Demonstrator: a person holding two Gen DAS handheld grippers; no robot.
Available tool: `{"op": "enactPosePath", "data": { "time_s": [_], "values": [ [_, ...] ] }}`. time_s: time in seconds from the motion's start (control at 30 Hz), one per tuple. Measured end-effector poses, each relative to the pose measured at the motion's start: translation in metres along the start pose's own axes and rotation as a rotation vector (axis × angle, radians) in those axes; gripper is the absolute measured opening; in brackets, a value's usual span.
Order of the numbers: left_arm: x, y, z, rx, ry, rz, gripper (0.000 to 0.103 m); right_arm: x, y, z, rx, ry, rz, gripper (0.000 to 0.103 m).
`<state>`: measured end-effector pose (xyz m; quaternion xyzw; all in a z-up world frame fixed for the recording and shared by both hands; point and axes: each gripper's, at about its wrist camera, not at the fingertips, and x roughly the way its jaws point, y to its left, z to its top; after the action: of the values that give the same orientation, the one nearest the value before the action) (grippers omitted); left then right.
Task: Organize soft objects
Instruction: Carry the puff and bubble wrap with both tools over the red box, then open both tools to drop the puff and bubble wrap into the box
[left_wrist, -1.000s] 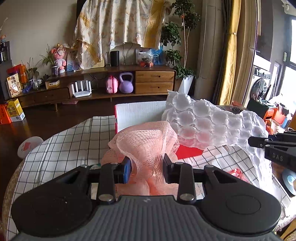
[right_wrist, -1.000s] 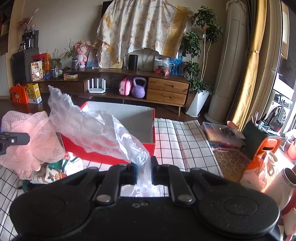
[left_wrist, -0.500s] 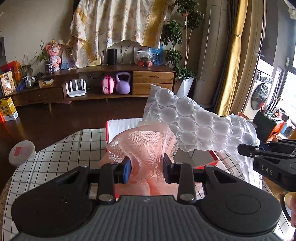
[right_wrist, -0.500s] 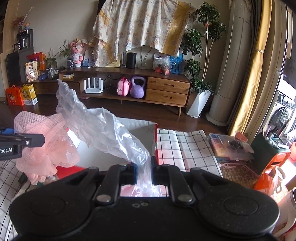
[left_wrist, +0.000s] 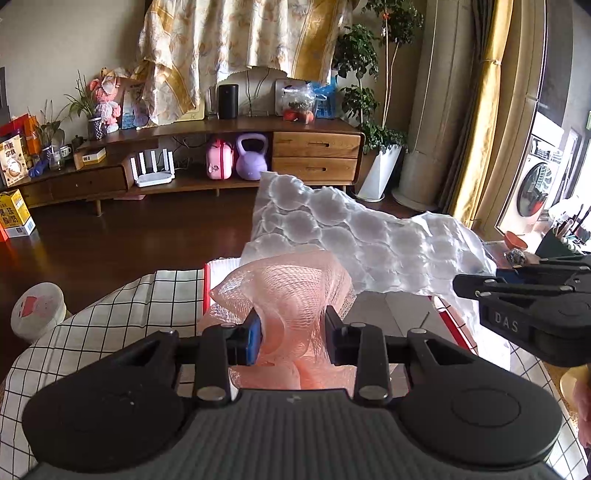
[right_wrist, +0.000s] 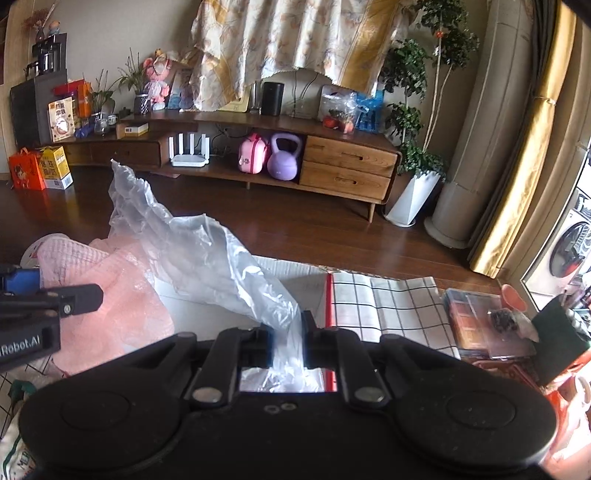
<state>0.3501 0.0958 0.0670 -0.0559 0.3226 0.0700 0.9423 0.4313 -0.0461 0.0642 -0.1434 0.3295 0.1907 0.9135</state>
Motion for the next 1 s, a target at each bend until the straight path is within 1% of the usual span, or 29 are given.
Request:
{"op": "enactPosePath", "data": {
  "time_s": [0.17, 0.3, 0.43, 0.6, 0.77, 0.9, 1.0],
  "values": [
    [0.025, 0.001, 0.003, -0.007, 0.023, 0.0, 0.033, 0.03, 0.003, 0.009, -0.012, 0.027, 0.009, 0.012],
    [0.044, 0.004, 0.003, -0.01, 0.046, 0.007, 0.033, 0.055, 0.006, 0.01, -0.009, 0.056, 0.021, 0.012],
    [0.063, 0.007, 0.0, -0.01, 0.07, 0.017, 0.033, 0.078, 0.011, 0.007, -0.014, 0.092, 0.018, 0.012],
    [0.085, 0.012, -0.003, -0.004, 0.106, 0.029, 0.033, 0.104, 0.02, -0.001, -0.017, 0.147, 0.043, 0.012],
    [0.105, 0.017, -0.008, -0.006, 0.147, 0.027, 0.033, 0.12, 0.029, -0.011, -0.042, 0.188, 0.065, 0.012],
    [0.117, 0.016, -0.013, 0.011, 0.171, 0.021, 0.033, 0.127, 0.033, -0.016, -0.067, 0.215, 0.072, 0.013],
    [0.125, 0.014, -0.015, 0.024, 0.184, 0.022, 0.033, 0.132, 0.034, -0.017, -0.063, 0.249, 0.076, 0.014]
  ]
}}
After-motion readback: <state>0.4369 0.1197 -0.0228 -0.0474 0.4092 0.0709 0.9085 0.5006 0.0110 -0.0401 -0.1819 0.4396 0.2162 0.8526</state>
